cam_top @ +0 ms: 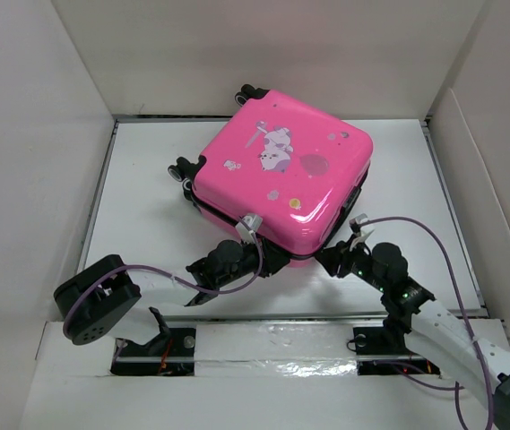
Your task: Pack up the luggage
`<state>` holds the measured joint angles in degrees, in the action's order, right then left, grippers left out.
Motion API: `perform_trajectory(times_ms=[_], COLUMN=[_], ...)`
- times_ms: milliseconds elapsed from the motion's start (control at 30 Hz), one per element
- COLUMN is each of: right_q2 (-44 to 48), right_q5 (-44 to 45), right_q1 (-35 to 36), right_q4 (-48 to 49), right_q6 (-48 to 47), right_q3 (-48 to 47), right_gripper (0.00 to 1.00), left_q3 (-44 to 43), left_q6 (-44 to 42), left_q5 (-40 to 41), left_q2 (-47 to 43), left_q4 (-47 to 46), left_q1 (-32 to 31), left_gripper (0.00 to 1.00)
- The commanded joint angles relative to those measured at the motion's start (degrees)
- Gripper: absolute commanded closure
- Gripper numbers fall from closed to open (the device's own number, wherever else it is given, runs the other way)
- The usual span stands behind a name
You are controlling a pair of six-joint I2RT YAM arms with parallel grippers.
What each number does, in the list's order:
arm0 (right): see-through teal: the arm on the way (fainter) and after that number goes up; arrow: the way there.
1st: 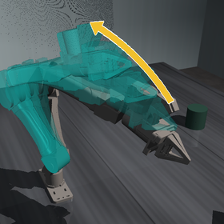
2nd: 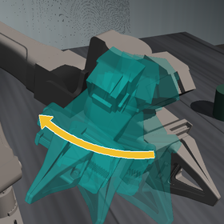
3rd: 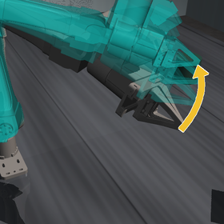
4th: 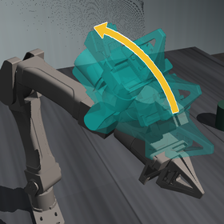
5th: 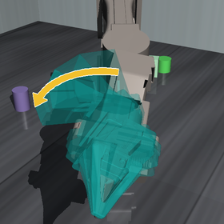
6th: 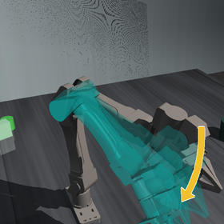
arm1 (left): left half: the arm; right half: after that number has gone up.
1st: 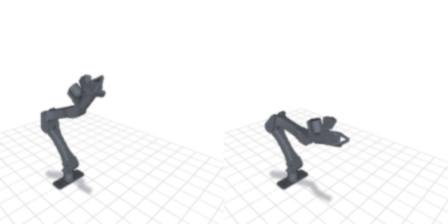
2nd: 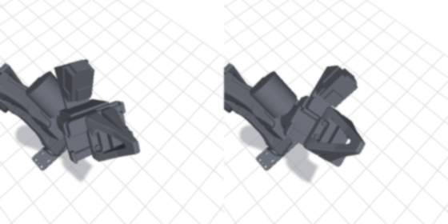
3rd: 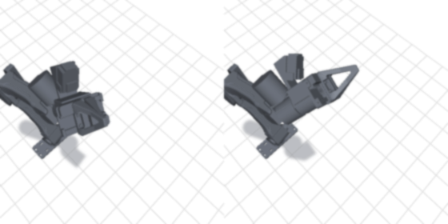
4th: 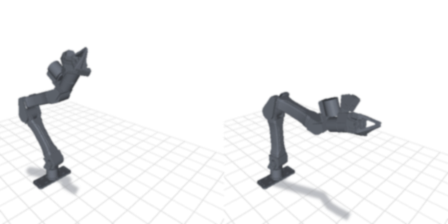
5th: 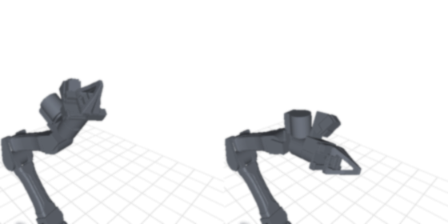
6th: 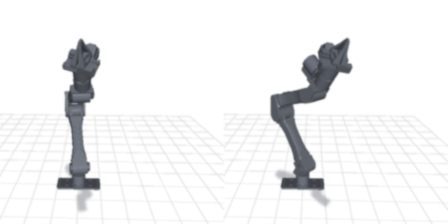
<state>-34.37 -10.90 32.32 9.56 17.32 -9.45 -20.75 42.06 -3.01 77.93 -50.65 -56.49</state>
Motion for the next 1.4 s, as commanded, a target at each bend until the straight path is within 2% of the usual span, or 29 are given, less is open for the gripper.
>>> perform_trajectory(times_ms=[0, 233, 433, 467, 667, 767, 1000, 1100, 1200, 1367], right_q2=[0.18, -1.66, -4.74, -4.74, -4.74, -3.34, -4.74, -7.63, -11.75, -21.77], right_q5=[-0.88, 0.79, 2.72, 3.33, 3.86, 5.09, 8.34, 10.19, 13.79, 17.04], right_q1=[1.52, 2.05, 2.05, 2.05, 4.32, 6.62, 21.28, 28.93, 35.70, 37.47], right_q4=[4.94, 8.01, 13.37, 14.33, 16.81, 13.11, -6.98, -11.39, -11.41, -0.44], right_q6=[-1.41, -1.85, -2.82, -2.82, -2.56, -2.21, 2.45, 5.52, 6.93, 5.18], right_q3=[-2.59, -2.59, -2.50, -2.24, -2.41, -3.47, -9.35, -12.69, -16.64, -21.56], right_gripper=[0.57, 0.57, 0.61, 0.69, 0.91, 0.99, 1.00, 1.00, 1.00, 1.00], left_q3=[-3.07, -3.24, -3.50, -3.50, -3.77, -4.38, -9.74, -11.76, -13.52, -16.16], left_q6=[-0.76, -0.40, -0.14, -0.14, -0.23, 0.04, -1.81, -1.90, -2.07, -2.42], left_q5=[3.36, 1.51, 0.81, 0.81, 0.46, 0.63, 2.48, 2.48, 2.48, 0.02], left_q2=[-1.11, -0.76, -0.41, -0.41, -0.06, 0.47, 2.92, 4.51, 6.09, 9.70], left_q4=[-4.10, -4.37, -4.80, -4.81, -5.24, -6.38, -5.16, -5.42, -5.60, -5.77], left_q1=[1.47, 1.47, 1.47, 1.47, 1.47, 1.47, 2.08, 2.08, 2.08, 2.08], left_gripper=[0.92, 0.92, 0.92, 0.92, 0.92, 0.92, 0.92, 0.92, 0.92, 0.91])
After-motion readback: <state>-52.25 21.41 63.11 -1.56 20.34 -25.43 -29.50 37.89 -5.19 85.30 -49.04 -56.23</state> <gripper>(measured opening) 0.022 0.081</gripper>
